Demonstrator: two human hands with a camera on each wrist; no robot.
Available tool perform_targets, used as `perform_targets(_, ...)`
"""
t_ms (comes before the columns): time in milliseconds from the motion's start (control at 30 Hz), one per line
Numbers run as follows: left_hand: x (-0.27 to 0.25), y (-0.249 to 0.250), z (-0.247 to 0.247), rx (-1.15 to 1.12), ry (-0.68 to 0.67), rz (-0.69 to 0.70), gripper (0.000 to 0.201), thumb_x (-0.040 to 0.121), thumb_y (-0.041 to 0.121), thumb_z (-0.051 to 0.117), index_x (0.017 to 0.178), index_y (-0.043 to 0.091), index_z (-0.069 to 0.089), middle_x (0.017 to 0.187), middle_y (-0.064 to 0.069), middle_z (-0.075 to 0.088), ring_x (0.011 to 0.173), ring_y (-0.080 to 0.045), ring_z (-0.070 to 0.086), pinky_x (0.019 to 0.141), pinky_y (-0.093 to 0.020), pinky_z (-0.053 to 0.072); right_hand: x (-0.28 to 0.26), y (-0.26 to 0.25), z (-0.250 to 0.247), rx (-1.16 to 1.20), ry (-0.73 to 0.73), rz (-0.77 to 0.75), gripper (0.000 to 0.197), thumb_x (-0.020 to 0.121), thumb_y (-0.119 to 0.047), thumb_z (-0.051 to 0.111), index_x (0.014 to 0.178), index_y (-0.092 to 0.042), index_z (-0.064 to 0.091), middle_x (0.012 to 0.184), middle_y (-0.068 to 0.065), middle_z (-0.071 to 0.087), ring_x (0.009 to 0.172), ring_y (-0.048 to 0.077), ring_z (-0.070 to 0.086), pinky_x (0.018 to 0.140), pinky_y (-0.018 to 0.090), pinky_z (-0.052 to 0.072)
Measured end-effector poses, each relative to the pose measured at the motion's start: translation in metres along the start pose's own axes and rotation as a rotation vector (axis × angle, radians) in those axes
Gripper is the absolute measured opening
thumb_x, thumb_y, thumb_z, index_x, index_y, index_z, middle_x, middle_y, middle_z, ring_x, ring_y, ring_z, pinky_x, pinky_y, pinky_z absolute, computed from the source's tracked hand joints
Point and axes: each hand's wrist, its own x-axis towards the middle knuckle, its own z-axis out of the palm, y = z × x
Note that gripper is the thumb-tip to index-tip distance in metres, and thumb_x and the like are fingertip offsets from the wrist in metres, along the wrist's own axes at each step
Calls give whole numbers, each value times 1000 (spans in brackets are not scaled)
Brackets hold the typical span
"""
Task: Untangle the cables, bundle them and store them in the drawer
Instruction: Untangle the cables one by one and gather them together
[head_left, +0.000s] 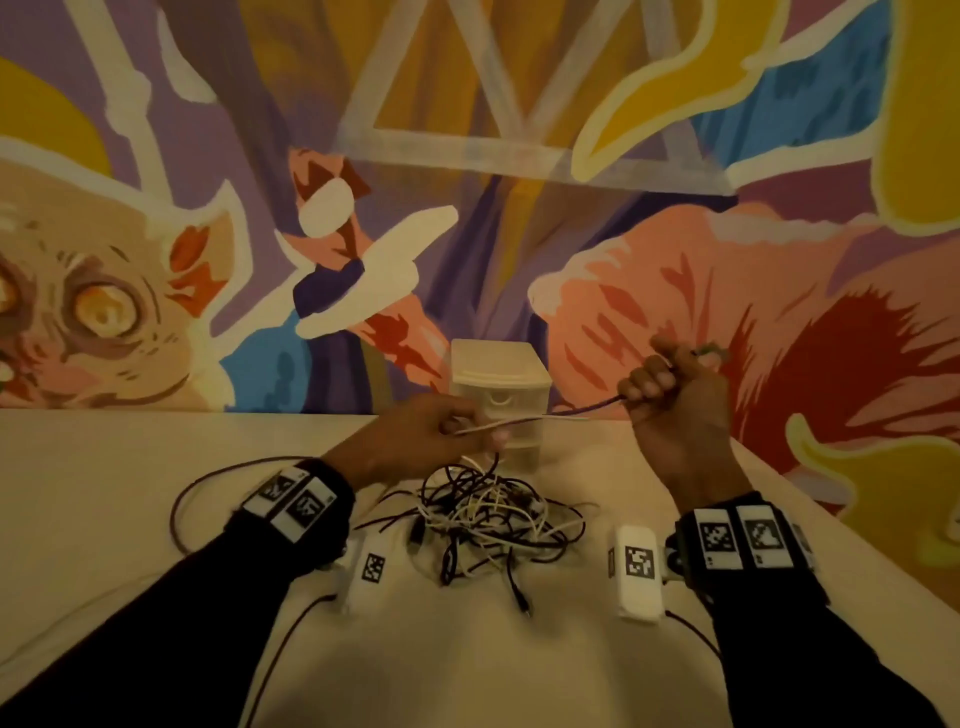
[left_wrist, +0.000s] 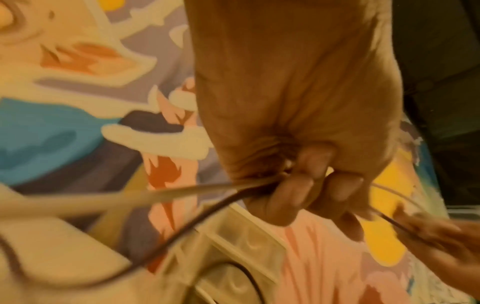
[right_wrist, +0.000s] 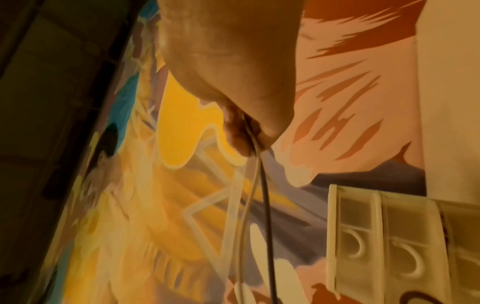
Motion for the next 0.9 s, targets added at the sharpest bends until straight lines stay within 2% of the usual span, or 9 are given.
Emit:
perform_targets(100, -21, -12, -34, 102, 90, -85, 45, 95, 68, 62, 93, 28, 82, 58, 24, 57, 61, -1, 52, 60, -18, 41, 2, -5, -25, -20, 115, -9, 29, 114, -12, 31, 107, -14, 59, 60, -6, 35, 47, 10, 25, 43, 24, 25)
perform_targets(200, -40, -43, -70, 320, 223, -156, 70, 97, 77, 44, 71, 22, 78, 60, 8, 63, 62, -8, 56, 68, -30, 48, -4, 1, -33, -66, 185, 20, 32, 112, -12, 30, 94, -17, 55, 57, -8, 30, 43, 9, 21, 38, 22, 20)
perform_targets(300, -59, -80, -106, 696, 449, -208, 81, 97, 79, 41, 52, 16, 61, 47, 2, 56, 49, -13, 56, 59, -35, 47, -9, 8, -37, -112, 178, 53, 33, 114, -19, 34, 89, -18, 55, 55, -8, 26, 41, 8, 20, 38, 22, 17)
perform_targets(400, -76, -94, -139, 1094, 712, -33, 72, 98, 73, 52, 50, 19, 56, 45, -1, 51, 44, -23, 48, 55, -36, 46, -14, 16, -32, -192, 51, 169, 32, 115, -24, 40, 87, -18, 56, 55, -8, 23, 40, 8, 19, 39, 23, 16)
perform_targets(467, -79, -91, -148, 1187, 548, -50, 70, 93, 78, 39, 56, 24, 62, 53, 5, 56, 52, -17, 48, 71, -39, 49, -17, 23, -27, -306, -43, 271, 31, 114, -25, 44, 89, -16, 59, 53, -7, 22, 39, 8, 18, 39, 24, 15)
perform_targets(600, -74, -81, -113, 1112, -308, -629, 55, 89, 88, 47, 99, 40, 72, 113, 18, 65, 111, -11, 60, 110, -40, 37, -21, 35, -25, -499, -140, 402, 36, 112, -35, 52, 85, -14, 62, 52, -6, 19, 39, 9, 15, 41, 27, 11)
perform_targets(700, -64, -80, -77, 751, -231, -424, 67, 75, 92, 49, 105, 37, 75, 111, 19, 72, 100, -3, 65, 98, -31, 49, -22, 46, -25, -467, -196, 433, 39, 111, -41, 54, 84, -14, 63, 53, -6, 15, 40, 9, 12, 37, 24, 14)
perform_targets(767, -50, -68, -53, 462, -137, -283, 60, 79, 87, 54, 98, 35, 78, 97, 17, 78, 87, -3, 72, 90, -29, 55, -21, 54, -26, -386, -243, 457, 42, 111, -41, 53, 83, -13, 68, 58, -5, 10, 43, 10, 9, 37, 24, 13)
perform_targets(900, -25, -50, -12, 278, -236, -153, 35, 99, 58, 67, 92, 27, 82, 87, 13, 81, 76, -4, 74, 86, -28, 57, -20, 67, -33, -348, -269, 543, 48, 113, -37, 47, 82, -13, 75, 60, -5, 9, 37, 5, 15, 34, 21, 12)
